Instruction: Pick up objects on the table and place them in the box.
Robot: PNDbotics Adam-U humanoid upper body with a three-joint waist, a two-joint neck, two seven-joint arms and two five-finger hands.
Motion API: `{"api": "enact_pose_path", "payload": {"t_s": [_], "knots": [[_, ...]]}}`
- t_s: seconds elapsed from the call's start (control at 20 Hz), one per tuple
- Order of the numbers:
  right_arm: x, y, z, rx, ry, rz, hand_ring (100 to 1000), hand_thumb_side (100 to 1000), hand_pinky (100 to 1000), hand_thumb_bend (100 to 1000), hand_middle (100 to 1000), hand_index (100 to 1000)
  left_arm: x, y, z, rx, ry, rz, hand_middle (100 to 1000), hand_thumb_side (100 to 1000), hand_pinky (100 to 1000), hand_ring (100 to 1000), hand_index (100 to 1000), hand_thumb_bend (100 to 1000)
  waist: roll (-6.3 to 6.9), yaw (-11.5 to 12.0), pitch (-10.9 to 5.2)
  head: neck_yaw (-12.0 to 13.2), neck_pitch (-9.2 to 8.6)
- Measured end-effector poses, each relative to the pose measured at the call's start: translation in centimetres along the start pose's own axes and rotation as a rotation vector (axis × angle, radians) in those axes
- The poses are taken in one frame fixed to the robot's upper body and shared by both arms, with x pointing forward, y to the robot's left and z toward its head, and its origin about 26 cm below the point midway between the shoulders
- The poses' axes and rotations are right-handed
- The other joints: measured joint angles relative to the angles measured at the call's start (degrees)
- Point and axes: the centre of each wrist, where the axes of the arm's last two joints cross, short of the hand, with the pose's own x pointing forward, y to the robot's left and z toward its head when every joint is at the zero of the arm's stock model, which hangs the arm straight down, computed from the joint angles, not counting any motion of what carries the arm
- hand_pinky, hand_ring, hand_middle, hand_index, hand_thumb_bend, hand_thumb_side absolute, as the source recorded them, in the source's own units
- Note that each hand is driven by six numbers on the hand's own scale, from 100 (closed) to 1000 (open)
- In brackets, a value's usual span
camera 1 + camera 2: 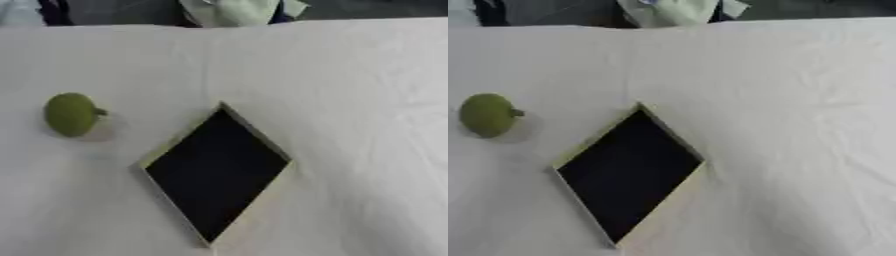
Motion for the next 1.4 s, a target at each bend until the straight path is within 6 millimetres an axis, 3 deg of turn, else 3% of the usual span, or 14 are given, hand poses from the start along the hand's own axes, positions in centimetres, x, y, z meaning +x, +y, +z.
{"api": "enact_pose_path", "payload": {"t_s": [0.25,0.5,0.8,1.4], "knots": [[0.0,0.0,0.0,0.003,0.001,-0.002,810,181,838,100,492,690,-1.2,0.2,0.3,-0.058,0.029,-0.031,811,248,827,857,933,557,-0.02,0.01,-0.04,0.15,0.02],[0.0,0.1,0.0,0.005,0.002,-0.009,811,182,838,100,491,690,-2.0,-0.6,-0.7,-0.065,0.058,0.017,813,223,826,869,931,571,-0.06,-0.04,-0.08,0.52,0.03],[0.0,0.3,0.0,0.013,0.004,-0.017,812,185,839,100,490,690,-2.0,-1.8,-3.1,-0.095,0.053,0.080,816,148,828,878,931,554,-0.11,-0.29,-0.10,1.12,0.08],[0.0,0.5,0.0,0.018,0.003,-0.036,816,196,841,100,488,690,-1.5,-4.1,-8.0,-0.162,0.049,0.234,818,172,808,881,925,489,-0.11,-0.58,-0.10,1.74,0.17]]}}
